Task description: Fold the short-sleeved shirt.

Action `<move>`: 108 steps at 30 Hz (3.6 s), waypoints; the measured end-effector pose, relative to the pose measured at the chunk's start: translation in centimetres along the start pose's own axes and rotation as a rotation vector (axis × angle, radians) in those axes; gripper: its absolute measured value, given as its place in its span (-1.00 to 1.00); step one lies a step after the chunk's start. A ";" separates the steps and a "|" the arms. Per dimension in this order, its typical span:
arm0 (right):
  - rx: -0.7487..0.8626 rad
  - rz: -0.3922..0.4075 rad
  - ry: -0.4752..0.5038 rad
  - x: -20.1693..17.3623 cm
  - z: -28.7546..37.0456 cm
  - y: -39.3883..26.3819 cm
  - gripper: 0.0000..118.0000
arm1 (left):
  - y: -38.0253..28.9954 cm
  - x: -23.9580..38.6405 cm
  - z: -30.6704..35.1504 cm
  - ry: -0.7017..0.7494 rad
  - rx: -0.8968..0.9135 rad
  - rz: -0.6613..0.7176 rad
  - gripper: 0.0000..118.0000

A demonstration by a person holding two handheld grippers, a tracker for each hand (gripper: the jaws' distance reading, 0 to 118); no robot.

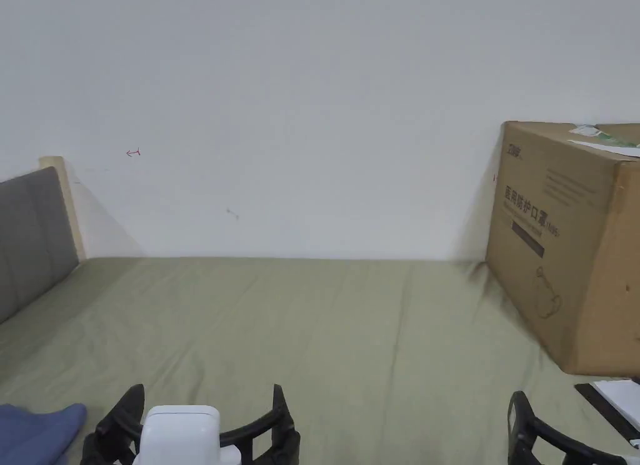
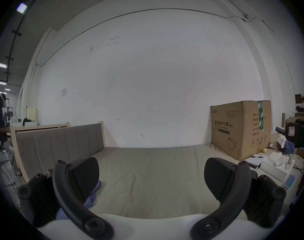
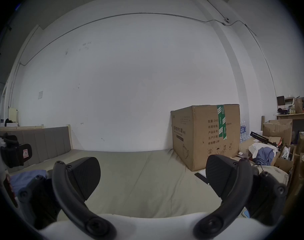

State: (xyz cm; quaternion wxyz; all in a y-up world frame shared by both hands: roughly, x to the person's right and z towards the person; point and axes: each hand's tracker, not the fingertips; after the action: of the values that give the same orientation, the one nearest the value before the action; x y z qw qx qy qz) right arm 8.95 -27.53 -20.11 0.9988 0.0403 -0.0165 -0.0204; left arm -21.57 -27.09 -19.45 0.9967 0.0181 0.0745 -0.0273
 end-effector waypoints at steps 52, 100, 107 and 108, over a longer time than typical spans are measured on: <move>-0.051 0.067 0.041 -1.1 0.0 -0.4 1.00 | -0.2 -0.7 -0.1 0.002 -0.043 0.049 1.00; -0.119 0.065 -0.040 0.2 -0.8 -0.9 -1.00 | -0.2 1.1 -0.6 -0.079 -0.108 -0.052 -1.00; -0.156 0.008 -0.041 1.1 -0.8 -1.1 -1.00 | -0.8 0.1 -1.7 -0.099 -0.175 0.042 -1.00; -0.159 0.008 -0.042 1.1 -0.8 -1.2 -1.00 | -0.8 -0.1 -1.8 -0.102 -0.175 0.051 -1.00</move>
State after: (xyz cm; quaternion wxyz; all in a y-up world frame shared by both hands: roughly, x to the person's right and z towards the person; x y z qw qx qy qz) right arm 9.99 -28.68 -20.99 0.9984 -0.0397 -0.0360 -0.0187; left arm -22.00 -27.83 -21.26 0.9973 -0.0685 0.0254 0.0039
